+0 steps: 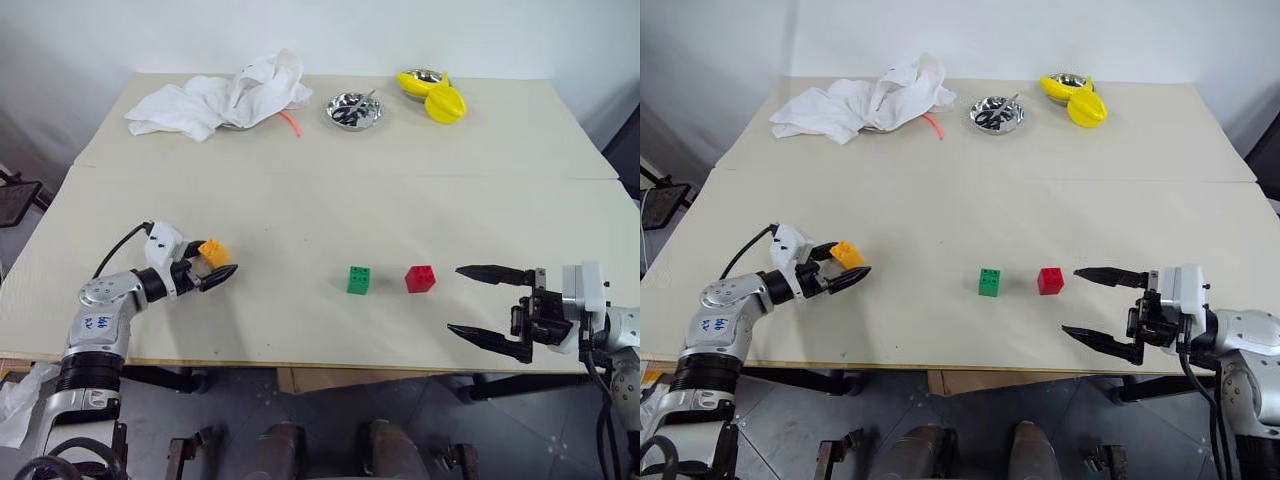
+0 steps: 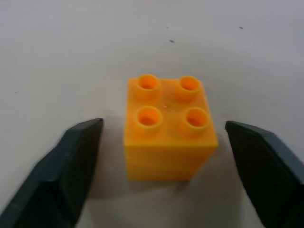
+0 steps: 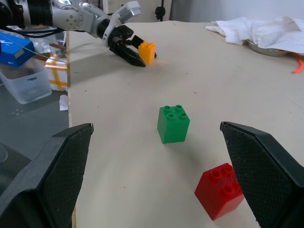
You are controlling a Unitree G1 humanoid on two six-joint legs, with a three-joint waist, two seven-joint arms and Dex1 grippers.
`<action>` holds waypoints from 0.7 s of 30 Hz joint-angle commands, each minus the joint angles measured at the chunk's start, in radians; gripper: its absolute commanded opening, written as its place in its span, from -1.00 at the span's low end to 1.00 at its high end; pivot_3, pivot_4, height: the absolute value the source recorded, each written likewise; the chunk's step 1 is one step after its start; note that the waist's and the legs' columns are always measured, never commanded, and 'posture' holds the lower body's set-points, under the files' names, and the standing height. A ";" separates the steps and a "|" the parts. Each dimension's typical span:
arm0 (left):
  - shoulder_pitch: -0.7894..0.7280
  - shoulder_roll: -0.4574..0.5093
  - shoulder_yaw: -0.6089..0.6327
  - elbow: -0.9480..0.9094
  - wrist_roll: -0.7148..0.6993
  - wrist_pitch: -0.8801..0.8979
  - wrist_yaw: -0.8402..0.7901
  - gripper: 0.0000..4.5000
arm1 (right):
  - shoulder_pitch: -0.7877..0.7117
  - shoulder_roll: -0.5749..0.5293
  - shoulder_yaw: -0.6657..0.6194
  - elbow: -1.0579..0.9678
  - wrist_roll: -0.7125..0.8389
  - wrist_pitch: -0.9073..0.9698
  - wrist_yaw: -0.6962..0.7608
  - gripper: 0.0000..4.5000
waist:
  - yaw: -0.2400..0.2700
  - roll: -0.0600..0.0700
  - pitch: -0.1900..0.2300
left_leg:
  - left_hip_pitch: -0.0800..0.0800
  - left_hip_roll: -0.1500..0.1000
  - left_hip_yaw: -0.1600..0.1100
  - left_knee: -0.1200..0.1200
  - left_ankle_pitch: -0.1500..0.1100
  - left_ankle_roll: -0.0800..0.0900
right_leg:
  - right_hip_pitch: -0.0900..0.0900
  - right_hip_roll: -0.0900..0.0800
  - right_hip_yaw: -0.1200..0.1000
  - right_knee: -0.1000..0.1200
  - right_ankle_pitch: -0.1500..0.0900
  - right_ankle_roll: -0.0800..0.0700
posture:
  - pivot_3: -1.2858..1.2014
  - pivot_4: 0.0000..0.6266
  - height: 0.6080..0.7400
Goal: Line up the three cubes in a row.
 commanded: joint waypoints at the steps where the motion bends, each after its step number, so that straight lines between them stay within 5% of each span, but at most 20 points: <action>1: -0.016 -0.002 0.014 0.022 -0.004 -0.024 -0.009 0.47 | 0.030 -0.009 -0.054 -0.040 0.033 -0.010 -0.007 1.00 | 0.001 0.000 0.000 | 0.000 0.000 0.000 0.000 0.000 0.000 | 0.000 0.000 0.000 0.000 0.000 0.000 | 0.03 -0.52 1.00; 7: -0.045 -0.006 0.017 0.041 -0.020 -0.074 -0.056 -0.33 | 0.068 -0.006 -0.081 -0.024 0.027 -0.033 -0.003 1.00 | 0.001 0.000 0.000 | 0.000 0.000 0.000 0.000 0.000 0.000 | 0.000 0.000 0.000 0.000 0.000 0.000 | 0.03 -0.52 1.00; 14: -0.143 0.023 -0.124 0.009 -0.004 -0.212 -0.456 -0.33 | 0.137 -0.057 -0.169 0.019 0.027 -0.042 0.031 1.00 | 0.003 0.000 0.000 | 0.000 -0.001 0.000 0.000 0.000 0.000 | 0.001 -0.001 0.000 -0.001 0.000 0.000 | 0.03 -0.52 1.00; 21: -0.321 -0.079 -0.282 0.205 0.123 -0.361 -0.555 -0.33 | 0.233 -0.102 -0.278 0.030 0.032 -0.031 0.063 1.00 | 0.003 0.000 0.000 | 0.000 -0.001 0.000 0.000 0.000 0.001 | 0.002 0.000 -0.004 -0.004 0.000 0.000 | 0.03 -0.52 1.00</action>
